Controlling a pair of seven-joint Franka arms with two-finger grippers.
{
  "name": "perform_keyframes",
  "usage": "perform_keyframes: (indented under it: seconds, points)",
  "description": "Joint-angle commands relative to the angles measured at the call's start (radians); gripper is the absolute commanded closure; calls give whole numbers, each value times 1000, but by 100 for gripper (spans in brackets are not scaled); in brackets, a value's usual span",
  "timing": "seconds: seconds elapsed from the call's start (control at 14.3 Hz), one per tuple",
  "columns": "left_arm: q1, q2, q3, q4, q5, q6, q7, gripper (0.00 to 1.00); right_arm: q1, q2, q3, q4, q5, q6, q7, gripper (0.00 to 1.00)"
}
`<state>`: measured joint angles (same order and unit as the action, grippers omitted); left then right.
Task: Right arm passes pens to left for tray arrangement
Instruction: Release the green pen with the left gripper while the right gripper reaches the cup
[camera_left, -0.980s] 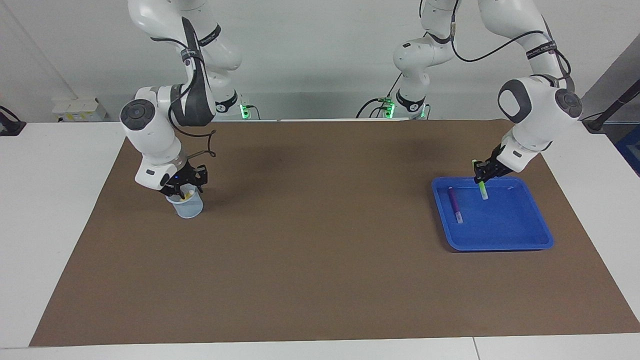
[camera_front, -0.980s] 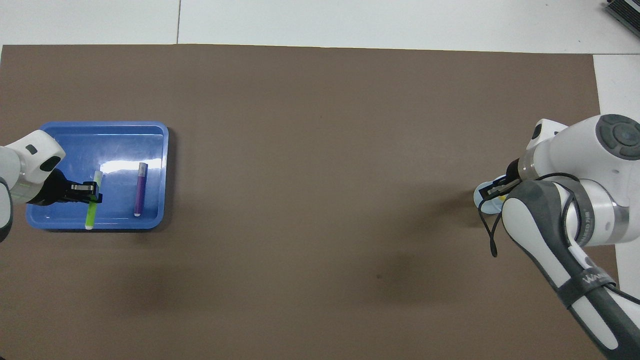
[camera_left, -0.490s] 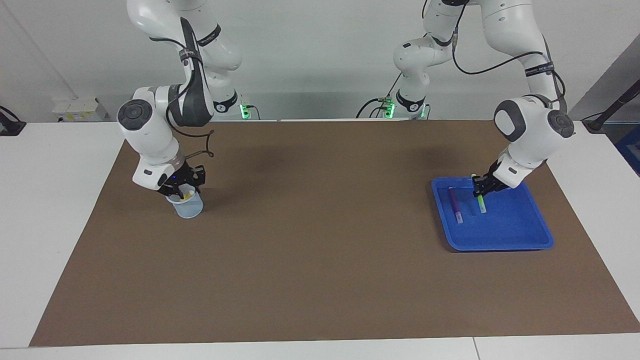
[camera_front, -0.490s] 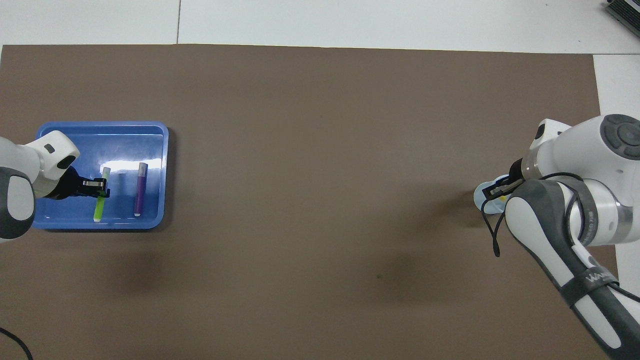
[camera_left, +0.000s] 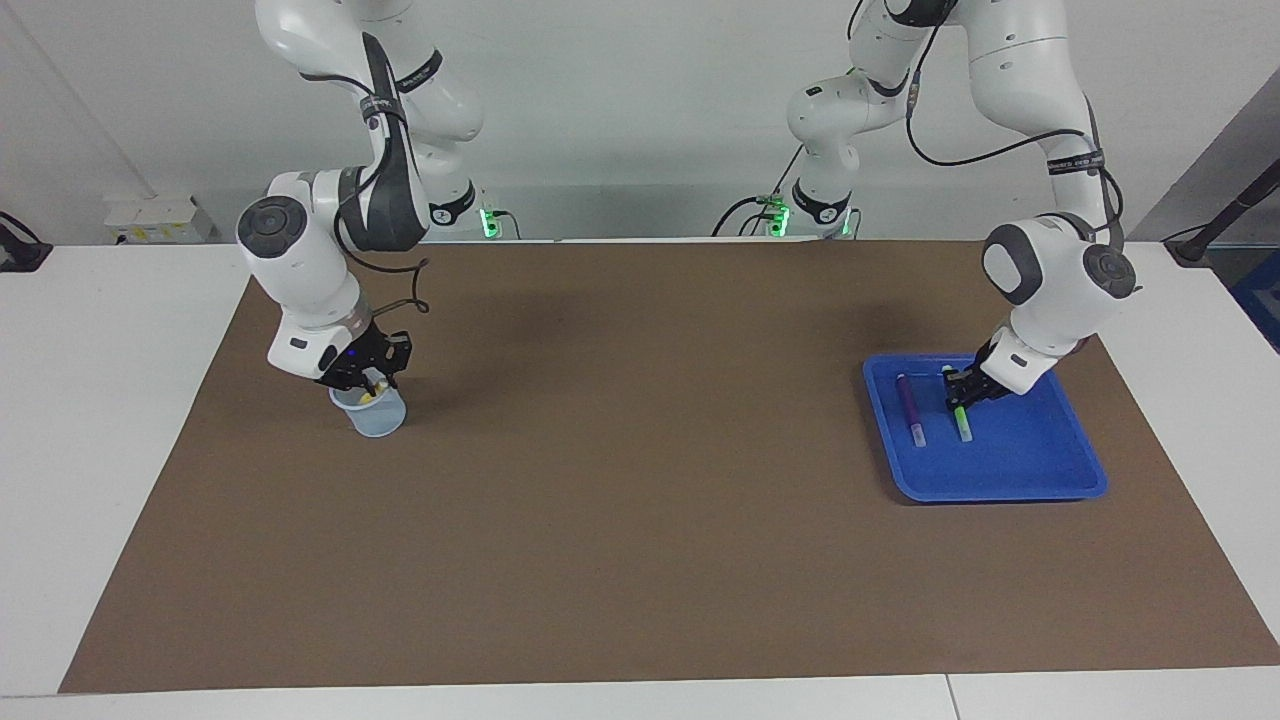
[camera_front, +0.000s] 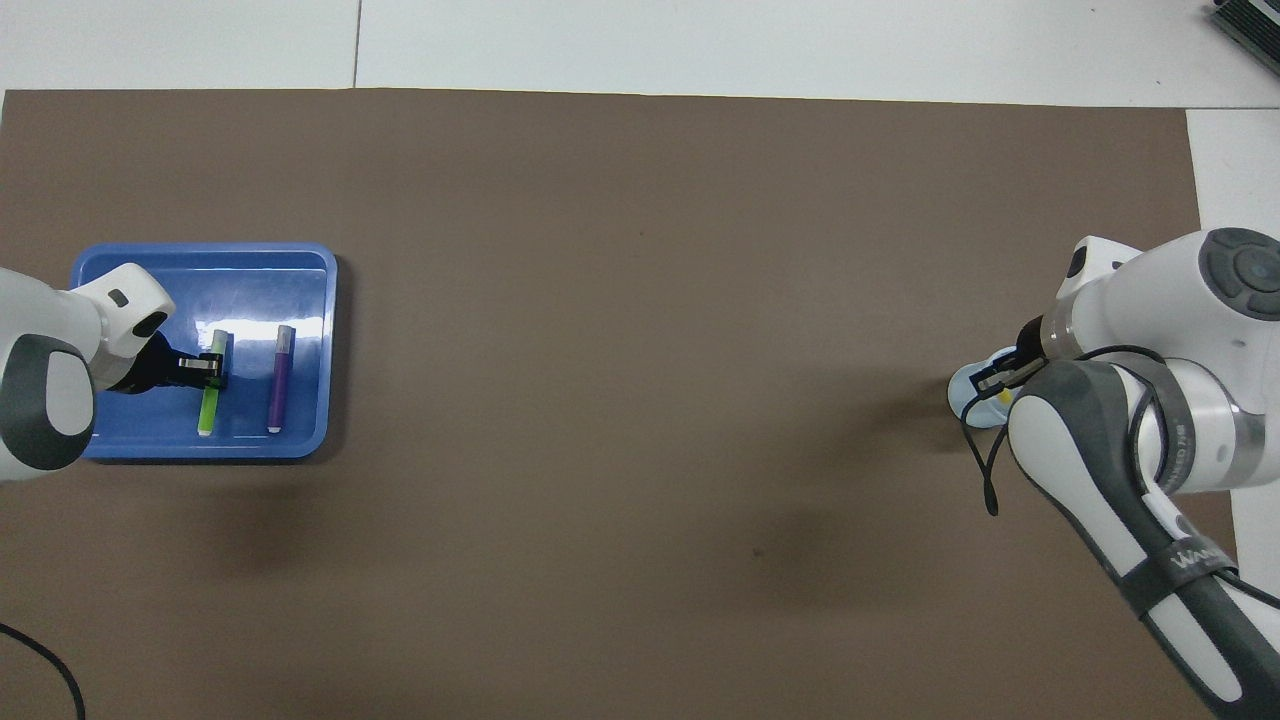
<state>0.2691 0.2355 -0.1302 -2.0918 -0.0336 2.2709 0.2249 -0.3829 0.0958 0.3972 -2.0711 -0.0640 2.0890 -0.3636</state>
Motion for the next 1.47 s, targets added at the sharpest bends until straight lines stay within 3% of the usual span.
perform_keyframes:
  seconds: [0.0, 0.21, 0.42, 0.49, 0.63, 1.05, 1.4]
  points:
    - [13, 21, -8, 9, 47, 38, 11, 100, -27, -2, 5, -20, -16, 13, -23, 70]
    - [12, 27, -8, 9, 84, 48, 13, 100, -34, -1, 6, -20, -14, 16, -23, 75]
    - [12, 27, -8, 10, 84, 56, 11, 69, -34, -1, 6, -12, -11, -6, -23, 95]
    - [12, 27, -9, 10, 84, 58, 8, 65, -33, 1, 6, -3, -10, -17, -23, 100]
    - [12, 28, -9, 15, 84, 59, 7, 57, -28, -1, 8, 14, -10, -40, -24, 100]
    - [12, 31, -9, 27, 77, 49, 4, 54, -24, -16, 6, 127, -37, -173, -99, 100]
    - [9, 25, -11, 87, 48, -46, -1, 53, -7, -53, 23, 239, -46, -294, -167, 100]
